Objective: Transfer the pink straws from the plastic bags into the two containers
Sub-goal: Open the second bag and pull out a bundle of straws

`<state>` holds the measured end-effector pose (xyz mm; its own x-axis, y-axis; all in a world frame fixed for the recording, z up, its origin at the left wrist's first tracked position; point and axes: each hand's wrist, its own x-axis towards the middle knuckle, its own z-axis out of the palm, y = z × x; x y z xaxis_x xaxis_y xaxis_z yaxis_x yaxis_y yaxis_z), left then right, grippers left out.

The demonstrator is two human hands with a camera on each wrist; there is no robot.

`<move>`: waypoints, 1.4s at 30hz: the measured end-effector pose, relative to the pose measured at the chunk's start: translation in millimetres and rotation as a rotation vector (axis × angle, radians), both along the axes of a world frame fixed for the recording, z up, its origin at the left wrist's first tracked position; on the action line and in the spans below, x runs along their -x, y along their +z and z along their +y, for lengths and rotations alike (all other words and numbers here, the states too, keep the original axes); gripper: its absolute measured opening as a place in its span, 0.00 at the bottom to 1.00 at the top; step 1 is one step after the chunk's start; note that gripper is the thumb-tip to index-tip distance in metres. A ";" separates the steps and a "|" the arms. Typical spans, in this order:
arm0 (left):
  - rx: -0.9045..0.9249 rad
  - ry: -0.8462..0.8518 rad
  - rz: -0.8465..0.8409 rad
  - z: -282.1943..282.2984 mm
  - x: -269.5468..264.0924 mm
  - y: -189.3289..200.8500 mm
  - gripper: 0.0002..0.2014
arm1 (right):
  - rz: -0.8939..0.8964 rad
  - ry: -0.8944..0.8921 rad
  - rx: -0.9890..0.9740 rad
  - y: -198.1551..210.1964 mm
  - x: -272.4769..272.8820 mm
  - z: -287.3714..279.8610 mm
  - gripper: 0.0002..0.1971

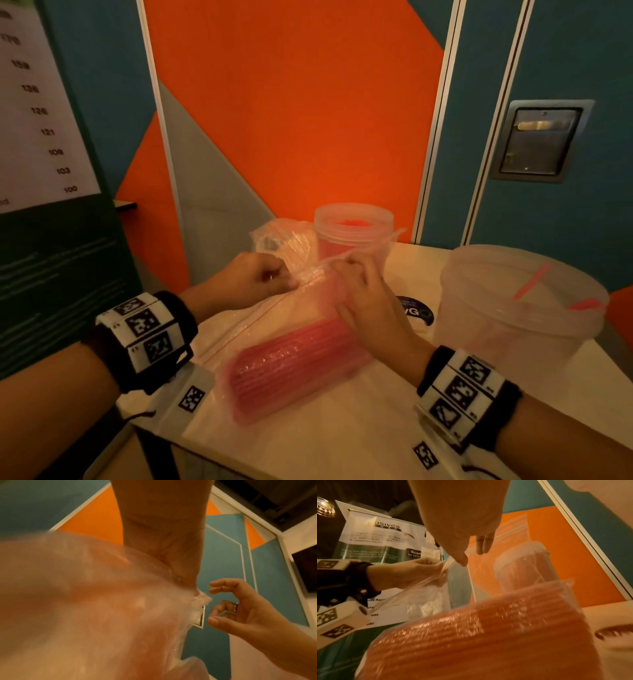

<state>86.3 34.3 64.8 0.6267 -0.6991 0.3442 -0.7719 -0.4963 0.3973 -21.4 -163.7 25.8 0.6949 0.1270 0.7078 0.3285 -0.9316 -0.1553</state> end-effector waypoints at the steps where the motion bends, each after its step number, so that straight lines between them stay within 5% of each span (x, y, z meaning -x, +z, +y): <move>1: -0.022 -0.062 0.077 0.5 3.8 6.2 0.21 | -0.035 -0.002 0.010 7.8 -1.9 1.5 0.29; 5: -0.026 -0.119 0.262 -2.8 15.3 24.7 0.15 | -0.140 0.074 0.024 31.0 -6.7 3.6 0.02; 7: 0.080 -0.088 0.213 -8.1 19.7 31.2 0.09 | -0.030 0.038 -0.025 36.2 -11.0 -0.1 0.10; 9: 0.146 -0.068 0.181 -15.2 27.2 37.3 0.14 | -0.053 0.036 -0.016 39.8 -13.1 -1.7 0.10; 13: 0.037 -0.034 0.034 -31.6 37.5 46.9 0.08 | -0.147 0.048 0.061 41.3 -12.0 -1.4 0.07; 31: 0.080 -0.032 0.561 -33.2 47.6 61.0 0.05 | -0.250 0.135 0.229 54.9 4.6 -9.6 0.10; 37: 0.115 0.007 0.545 -36.8 53.5 58.3 0.07 | -0.246 0.134 0.268 54.6 11.2 -9.9 0.07; 42: 0.222 0.027 0.689 -37.5 58.6 51.7 0.12 | -0.175 0.189 0.229 51.7 16.9 -14.5 0.06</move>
